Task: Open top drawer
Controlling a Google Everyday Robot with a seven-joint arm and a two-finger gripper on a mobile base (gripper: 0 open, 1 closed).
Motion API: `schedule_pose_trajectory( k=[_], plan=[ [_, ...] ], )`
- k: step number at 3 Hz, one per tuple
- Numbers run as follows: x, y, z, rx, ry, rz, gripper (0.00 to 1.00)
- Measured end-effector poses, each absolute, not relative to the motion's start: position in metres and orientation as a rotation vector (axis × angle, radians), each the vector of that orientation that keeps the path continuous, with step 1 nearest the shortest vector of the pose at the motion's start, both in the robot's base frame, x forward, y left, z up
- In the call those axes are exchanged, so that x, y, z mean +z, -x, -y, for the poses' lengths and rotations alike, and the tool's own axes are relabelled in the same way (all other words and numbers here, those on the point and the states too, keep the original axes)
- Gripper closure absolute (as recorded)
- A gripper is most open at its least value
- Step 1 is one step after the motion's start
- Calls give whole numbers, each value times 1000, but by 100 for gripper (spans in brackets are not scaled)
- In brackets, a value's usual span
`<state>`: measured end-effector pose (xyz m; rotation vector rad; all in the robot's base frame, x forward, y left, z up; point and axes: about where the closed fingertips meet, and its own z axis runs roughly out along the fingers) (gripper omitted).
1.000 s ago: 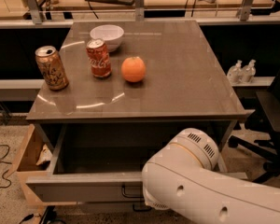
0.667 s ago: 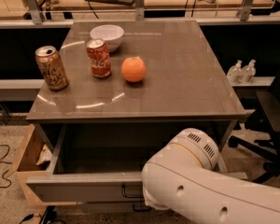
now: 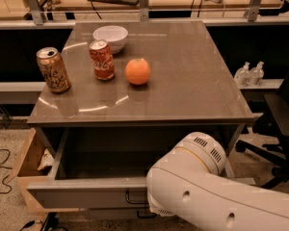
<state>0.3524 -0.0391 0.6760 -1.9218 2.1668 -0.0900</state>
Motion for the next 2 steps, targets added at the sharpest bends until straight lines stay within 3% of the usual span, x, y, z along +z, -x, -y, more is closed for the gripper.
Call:
schedule_pose_trajectory(
  k=[2],
  plan=[
    [676,-352,39,-90,1922,-2167,100]
  ],
)
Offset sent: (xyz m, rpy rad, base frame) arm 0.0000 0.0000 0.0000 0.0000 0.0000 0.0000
